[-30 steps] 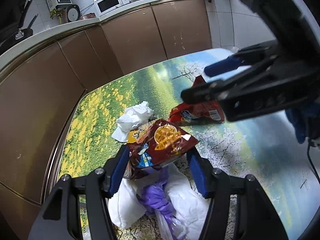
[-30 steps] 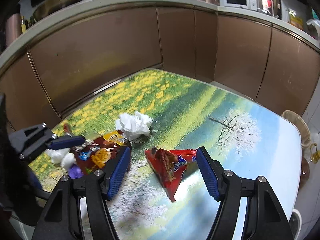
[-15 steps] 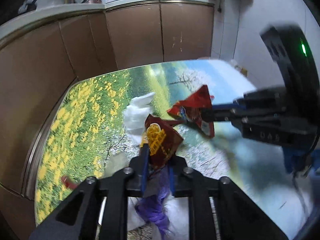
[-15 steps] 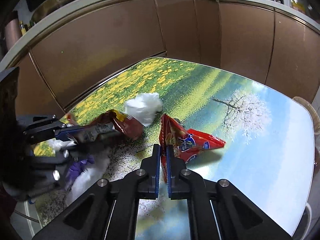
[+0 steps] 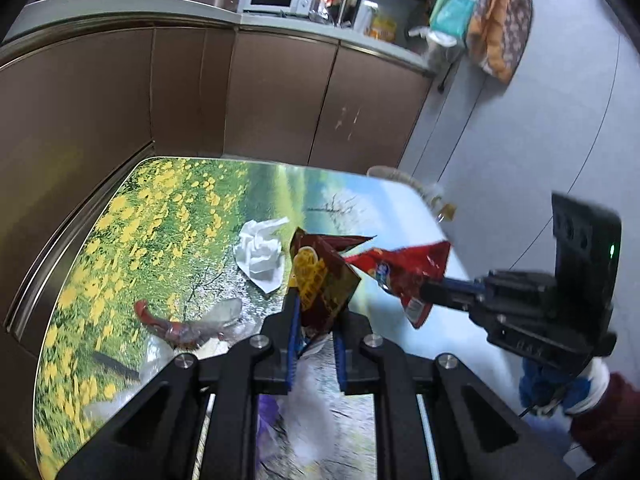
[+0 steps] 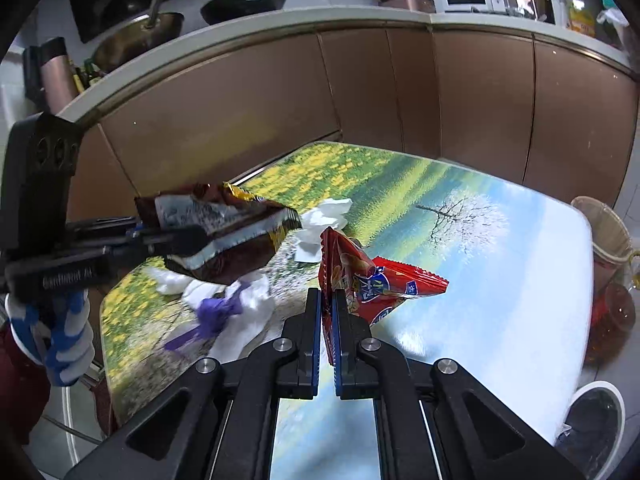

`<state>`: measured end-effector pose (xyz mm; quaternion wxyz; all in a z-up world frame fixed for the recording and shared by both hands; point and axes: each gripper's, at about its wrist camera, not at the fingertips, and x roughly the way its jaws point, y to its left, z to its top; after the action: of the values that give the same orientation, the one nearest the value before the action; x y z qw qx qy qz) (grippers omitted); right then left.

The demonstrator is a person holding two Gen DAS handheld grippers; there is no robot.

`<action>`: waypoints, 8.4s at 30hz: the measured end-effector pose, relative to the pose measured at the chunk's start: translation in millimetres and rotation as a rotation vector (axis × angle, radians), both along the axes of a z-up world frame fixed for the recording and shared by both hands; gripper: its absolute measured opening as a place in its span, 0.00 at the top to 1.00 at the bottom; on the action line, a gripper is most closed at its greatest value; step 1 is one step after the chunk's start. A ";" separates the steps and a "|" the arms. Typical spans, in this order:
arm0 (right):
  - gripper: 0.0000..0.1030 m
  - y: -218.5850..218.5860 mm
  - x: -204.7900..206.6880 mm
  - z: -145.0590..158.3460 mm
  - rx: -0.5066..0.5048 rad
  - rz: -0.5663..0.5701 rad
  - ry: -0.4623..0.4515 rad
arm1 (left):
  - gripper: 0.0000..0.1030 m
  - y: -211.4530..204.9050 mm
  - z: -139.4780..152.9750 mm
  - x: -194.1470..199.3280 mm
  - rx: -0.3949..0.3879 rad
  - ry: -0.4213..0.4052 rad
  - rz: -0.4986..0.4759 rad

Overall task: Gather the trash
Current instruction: 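Carry the brown snack bag and red wrapper over the white floor bin, then open both grippers to drop the snack bag and wrapper into the bin, then move both open grippers back over the trash on the table, then grasp a white tissue with the left gripper while the right gripper grasps a white plastic bag, then carry the white tissue and white plastic bag over the bin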

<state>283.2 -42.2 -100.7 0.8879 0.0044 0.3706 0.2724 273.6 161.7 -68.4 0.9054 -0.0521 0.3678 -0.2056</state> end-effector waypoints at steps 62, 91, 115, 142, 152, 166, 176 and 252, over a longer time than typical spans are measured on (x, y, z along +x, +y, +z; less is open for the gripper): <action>0.85 -380.2 -62.3 -120.7 -0.036 -0.776 0.177 | 0.81 -484.9 -122.0 50.2 0.057 0.304 -0.433; 0.62 -295.9 -114.5 -39.6 -0.018 -0.708 0.022 | 0.60 -343.1 -24.9 -35.2 -0.072 0.097 -0.258; 0.56 -225.4 -172.2 40.3 -0.040 -0.583 -0.139 | 0.55 -259.3 13.8 -108.6 -0.024 -0.038 -0.159; 0.53 -50.7 -108.4 24.5 -0.041 -0.170 -0.011 | 0.55 13.7 -25.8 -74.8 0.133 -0.001 0.099; 0.49 36.4 -54.8 -17.9 -0.059 0.014 0.112 | 0.55 40.4 -49.2 -35.4 0.347 0.074 -0.074; 0.48 90.5 -11.7 -59.6 -0.081 0.090 0.208 | 0.55 22.7 -81.9 2.2 0.493 0.127 -0.233; 0.51 107.3 2.8 -74.9 -0.107 0.114 0.227 | 0.60 14.3 -100.5 4.9 0.484 0.157 -0.246; 0.92 -182.9 -145.9 19.2 0.106 -0.362 -0.036 | 0.94 -171.0 50.8 -92.7 0.078 -0.105 -0.209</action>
<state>137.3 -225.1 -81.5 0.9274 0.1133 0.3331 0.1272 180.9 -9.4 -17.5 0.8983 0.0328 0.3312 -0.2870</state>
